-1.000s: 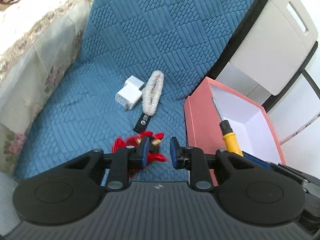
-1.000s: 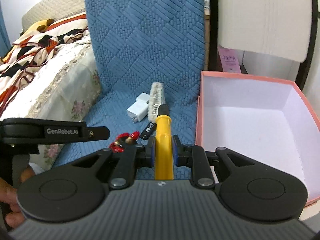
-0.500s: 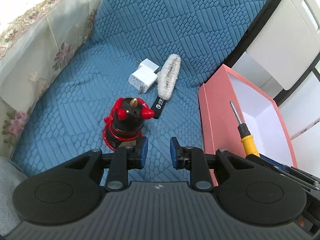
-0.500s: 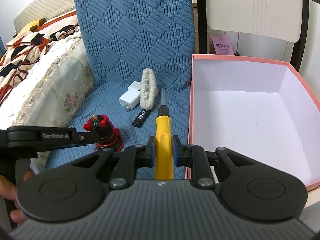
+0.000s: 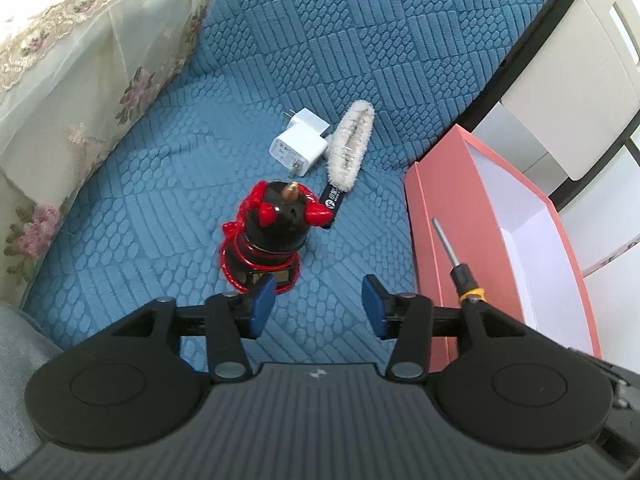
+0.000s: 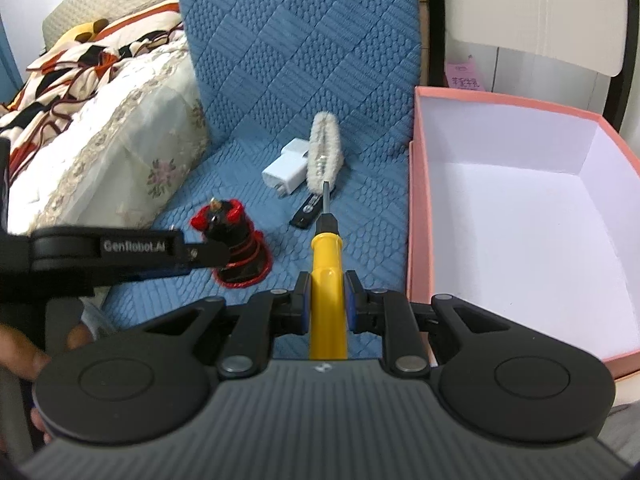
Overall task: Organize rigid objects
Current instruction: 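Lift yellow screwdriver with right gripper while left gripper regrasps lion figurine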
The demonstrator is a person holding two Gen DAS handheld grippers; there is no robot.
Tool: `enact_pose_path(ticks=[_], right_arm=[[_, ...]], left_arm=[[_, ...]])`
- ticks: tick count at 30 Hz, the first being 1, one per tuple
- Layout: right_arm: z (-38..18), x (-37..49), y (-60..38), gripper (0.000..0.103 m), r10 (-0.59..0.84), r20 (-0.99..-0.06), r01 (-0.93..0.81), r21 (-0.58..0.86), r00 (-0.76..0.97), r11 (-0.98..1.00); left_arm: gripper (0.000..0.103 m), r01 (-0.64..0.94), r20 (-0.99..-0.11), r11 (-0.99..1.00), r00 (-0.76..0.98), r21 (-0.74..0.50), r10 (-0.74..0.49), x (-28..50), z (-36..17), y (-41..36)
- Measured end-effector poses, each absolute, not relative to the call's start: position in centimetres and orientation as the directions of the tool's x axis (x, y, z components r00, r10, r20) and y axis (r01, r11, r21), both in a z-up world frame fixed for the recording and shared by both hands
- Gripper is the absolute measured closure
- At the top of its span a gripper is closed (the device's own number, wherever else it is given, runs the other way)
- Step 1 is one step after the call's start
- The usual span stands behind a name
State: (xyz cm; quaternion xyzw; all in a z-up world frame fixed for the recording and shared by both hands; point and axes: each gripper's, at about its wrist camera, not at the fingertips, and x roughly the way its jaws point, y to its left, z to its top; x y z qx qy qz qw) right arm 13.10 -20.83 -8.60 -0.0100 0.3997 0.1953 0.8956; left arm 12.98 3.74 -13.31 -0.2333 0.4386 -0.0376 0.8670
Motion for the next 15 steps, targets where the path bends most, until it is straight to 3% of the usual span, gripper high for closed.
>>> enact_pose_path(ticks=[9,15], right_arm=[[-10.0,12.1,-19.1,0.083,0.349,-0.737,-0.383,0.132,0.579,0.914],[-10.8,12.2,-19.0,0.083,0.335,-0.749,-0.37,0.129,0.571,0.92]], left_arm=[[0.031,-0.146,-0.745,0.866,0.589,-0.479,-0.313,12.9,-14.9,5.5],[0.03,-0.158,-0.736,0.858,0.601,-0.489,-0.31,13.0,-15.7,5.8]])
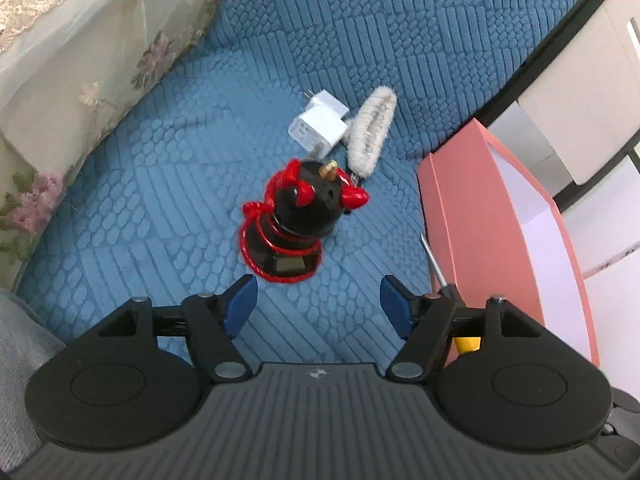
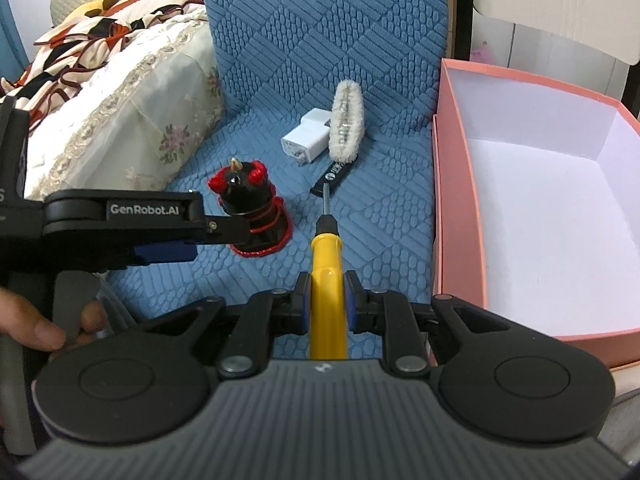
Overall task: Organize rigid objects
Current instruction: 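Lift yellow screwdriver with right gripper while left gripper regrasps lion figurine, then carry lion figurine and screwdriver with both grippers over the pink box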
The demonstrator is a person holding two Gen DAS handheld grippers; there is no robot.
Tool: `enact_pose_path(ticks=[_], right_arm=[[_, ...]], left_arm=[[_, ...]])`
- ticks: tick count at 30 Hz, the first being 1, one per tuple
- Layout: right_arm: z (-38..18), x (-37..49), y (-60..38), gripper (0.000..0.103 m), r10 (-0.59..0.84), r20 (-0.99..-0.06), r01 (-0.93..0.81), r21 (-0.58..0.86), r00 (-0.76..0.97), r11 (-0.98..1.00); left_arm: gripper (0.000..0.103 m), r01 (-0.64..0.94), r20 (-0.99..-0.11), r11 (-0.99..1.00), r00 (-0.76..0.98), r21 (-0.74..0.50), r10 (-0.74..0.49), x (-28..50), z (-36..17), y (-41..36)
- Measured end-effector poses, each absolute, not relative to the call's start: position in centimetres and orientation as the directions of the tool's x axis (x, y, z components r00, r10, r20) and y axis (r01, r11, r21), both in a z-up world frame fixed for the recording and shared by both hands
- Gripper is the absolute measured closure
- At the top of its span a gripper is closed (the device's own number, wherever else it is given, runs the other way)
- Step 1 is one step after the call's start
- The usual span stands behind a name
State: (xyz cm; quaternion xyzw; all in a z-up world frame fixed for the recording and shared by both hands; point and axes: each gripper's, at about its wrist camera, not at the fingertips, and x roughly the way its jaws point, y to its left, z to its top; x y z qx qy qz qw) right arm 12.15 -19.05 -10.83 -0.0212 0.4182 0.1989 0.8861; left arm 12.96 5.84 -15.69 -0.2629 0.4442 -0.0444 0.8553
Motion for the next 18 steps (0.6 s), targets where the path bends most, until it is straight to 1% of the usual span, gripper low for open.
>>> enact_pose_path(ticks=[3,7,18], right_arm=[[-11.1,12.3,-19.0,0.083,0.333,-0.751,-0.364,0.132,0.57,0.922],[-11.5,12.6,-18.6,0.083,0.326,-0.756,-0.356,0.131,0.567,0.925],[-11.7,13.0,-18.3,0.083,0.307,-0.758,-0.343,0.117,0.575,0.932]], left_arm=[[0.029,-0.132,-0.719,0.871,0.629,-0.473,-0.295,13.7,-16.0,5.6],[0.029,-0.114,-0.718,0.898,0.646,-0.425,-0.258,15.4,-16.6,4.8],[0.029,-0.089,-0.709,0.934,0.677,-0.346,-0.198,19.2,-18.1,4.3]])
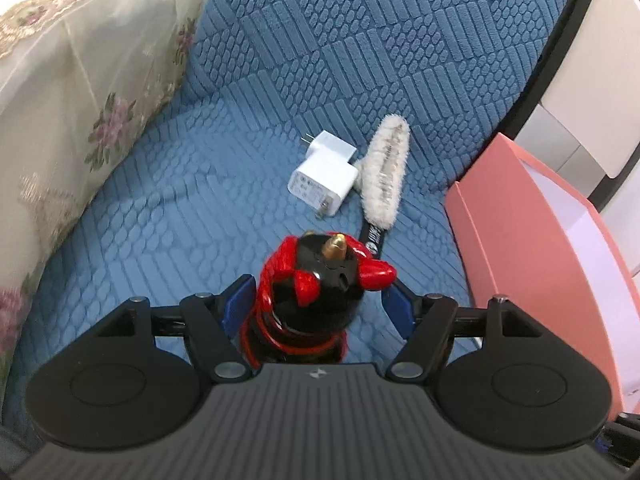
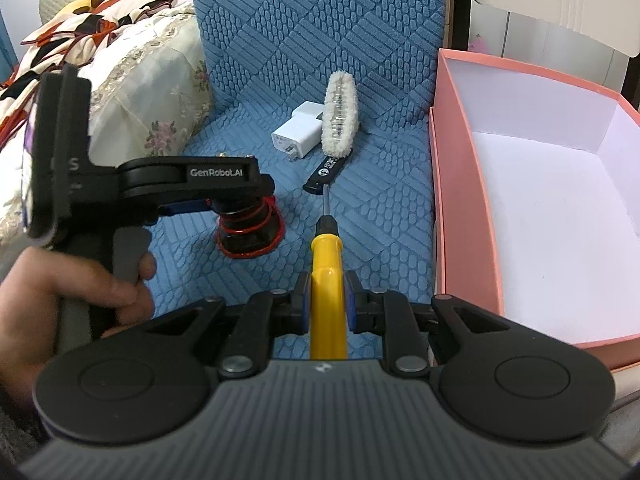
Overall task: Organize rigid objects
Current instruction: 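Carry lion figurine and screwdriver with both grippers over the pink box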
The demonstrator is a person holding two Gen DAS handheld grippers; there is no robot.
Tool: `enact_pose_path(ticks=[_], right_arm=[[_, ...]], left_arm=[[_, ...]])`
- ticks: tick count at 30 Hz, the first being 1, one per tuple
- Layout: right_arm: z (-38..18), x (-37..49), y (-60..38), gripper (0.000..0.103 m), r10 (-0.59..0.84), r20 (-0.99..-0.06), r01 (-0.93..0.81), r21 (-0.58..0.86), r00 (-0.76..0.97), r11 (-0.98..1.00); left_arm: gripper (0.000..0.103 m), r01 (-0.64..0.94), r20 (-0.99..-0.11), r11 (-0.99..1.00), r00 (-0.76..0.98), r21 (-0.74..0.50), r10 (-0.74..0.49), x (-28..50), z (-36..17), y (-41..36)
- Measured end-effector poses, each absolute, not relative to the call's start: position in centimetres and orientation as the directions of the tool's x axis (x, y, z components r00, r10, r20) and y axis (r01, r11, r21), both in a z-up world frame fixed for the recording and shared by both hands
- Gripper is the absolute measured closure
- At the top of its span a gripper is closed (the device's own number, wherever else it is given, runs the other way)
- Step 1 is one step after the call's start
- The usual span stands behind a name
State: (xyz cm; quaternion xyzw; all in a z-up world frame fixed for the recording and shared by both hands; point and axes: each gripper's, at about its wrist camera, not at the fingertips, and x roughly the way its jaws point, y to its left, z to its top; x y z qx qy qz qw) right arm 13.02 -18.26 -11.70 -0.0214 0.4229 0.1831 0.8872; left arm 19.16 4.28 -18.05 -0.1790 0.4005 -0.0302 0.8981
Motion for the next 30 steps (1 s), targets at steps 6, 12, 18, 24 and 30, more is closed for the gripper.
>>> enact_pose_path(ticks=[6,12,18,24,30], right_arm=[[-11.6,13.6,-18.6,0.083,0.292,-0.757,-0.331,0.107,0.584,0.938],[-11.1,14.1,-19.0,0.083,0.293,-0.75,-0.327,0.108,0.593,0.939],[-9.7,14.7,-19.6,0.083,0.307,-0.728,-0.328,0.119,0.613,0.937],[-7.4,15.3,-20.9,0.083,0.326,-0.694,-0.331,0.133,0.642,0.934],[-5.0,15.8,-22.9,0.083,0.345,-0.662,-0.336,0.146,0.666,0.93]], left_arm=[[0.035,-0.081,-0.692,0.934,0.695,-0.348,-0.197,19.7,-18.2,4.6],[0.04,-0.065,-0.7,0.938,0.684,-0.34,-0.206,18.9,-17.7,4.2],[0.04,-0.075,-0.688,0.918,0.687,-0.388,-0.235,17.5,-16.0,4.6],[0.04,-0.049,-0.664,0.915,0.704,-0.401,-0.253,15.9,-12.8,4.1],[0.04,-0.016,-0.637,0.904,0.715,-0.427,-0.288,14.5,-9.0,3.0]])
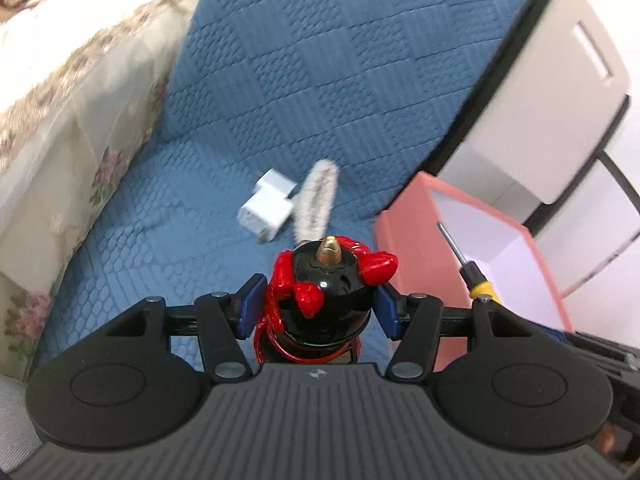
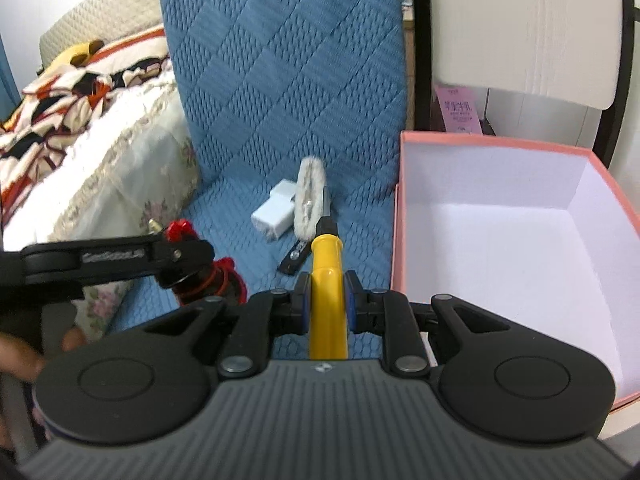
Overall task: Organize rigid objects
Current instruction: 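Carry lion figurine and screwdriver with both grippers over the pink box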
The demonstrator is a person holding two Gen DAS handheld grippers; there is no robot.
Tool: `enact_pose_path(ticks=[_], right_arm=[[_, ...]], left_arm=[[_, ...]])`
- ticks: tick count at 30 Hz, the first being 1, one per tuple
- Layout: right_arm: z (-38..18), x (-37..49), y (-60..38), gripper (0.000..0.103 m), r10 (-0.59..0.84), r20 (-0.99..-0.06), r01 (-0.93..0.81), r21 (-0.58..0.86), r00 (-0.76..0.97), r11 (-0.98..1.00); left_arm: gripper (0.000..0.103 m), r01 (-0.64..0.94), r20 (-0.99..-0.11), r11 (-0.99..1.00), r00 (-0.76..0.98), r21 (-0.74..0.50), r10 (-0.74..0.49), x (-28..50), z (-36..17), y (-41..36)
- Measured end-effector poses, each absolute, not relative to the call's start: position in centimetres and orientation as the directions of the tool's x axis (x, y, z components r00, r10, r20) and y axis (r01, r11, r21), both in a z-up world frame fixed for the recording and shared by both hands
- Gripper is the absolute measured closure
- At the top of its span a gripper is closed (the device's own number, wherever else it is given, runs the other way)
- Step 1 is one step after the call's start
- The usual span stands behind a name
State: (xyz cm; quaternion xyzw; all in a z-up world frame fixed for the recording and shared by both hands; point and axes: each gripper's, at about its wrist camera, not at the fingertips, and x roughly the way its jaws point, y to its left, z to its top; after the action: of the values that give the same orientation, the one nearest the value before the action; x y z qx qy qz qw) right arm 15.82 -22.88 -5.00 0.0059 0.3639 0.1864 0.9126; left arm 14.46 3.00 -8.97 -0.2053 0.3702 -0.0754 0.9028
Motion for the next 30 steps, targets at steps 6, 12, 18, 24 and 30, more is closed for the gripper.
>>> enact_pose_path(ticks=[6,12,18,24,30], right_arm=[[-2.5,16.1,-25.4,0.083,0.356,-0.623,-0.337,0.154,0.696,0.929],[-1.1,16.5,-28.6,0.083,0.337,-0.59,-0.31,0.151,0.734,0.939],[-1.4,16.9,-32.5,0.083,0.311,-0.589,-0.27,0.159,0.746,0.95],[-2.7,17.7,-36.4,0.083,0.273,-0.609,-0.228,0.152,0.745,0.962],[-4.9,18.9,-40.1,0.083,0.254,-0.643,-0.175,0.185,0.723,0.967]], left_arm=[[0.04,0.051,-0.606,0.904,0.726,-0.424,-0.326,14.4,-5.4,-0.4],[0.04,0.119,-0.584,0.909,0.731,-0.398,-0.352,15.0,-2.7,-5.0],[0.04,0.168,-0.582,0.901,0.713,-0.401,-0.391,15.7,-1.9,-10.1],[0.04,0.191,-0.601,0.894,0.681,-0.406,-0.418,17.0,-2.7,-14.9],[0.04,0.202,-0.638,0.898,0.644,-0.39,-0.422,18.8,-4.8,-19.0]])
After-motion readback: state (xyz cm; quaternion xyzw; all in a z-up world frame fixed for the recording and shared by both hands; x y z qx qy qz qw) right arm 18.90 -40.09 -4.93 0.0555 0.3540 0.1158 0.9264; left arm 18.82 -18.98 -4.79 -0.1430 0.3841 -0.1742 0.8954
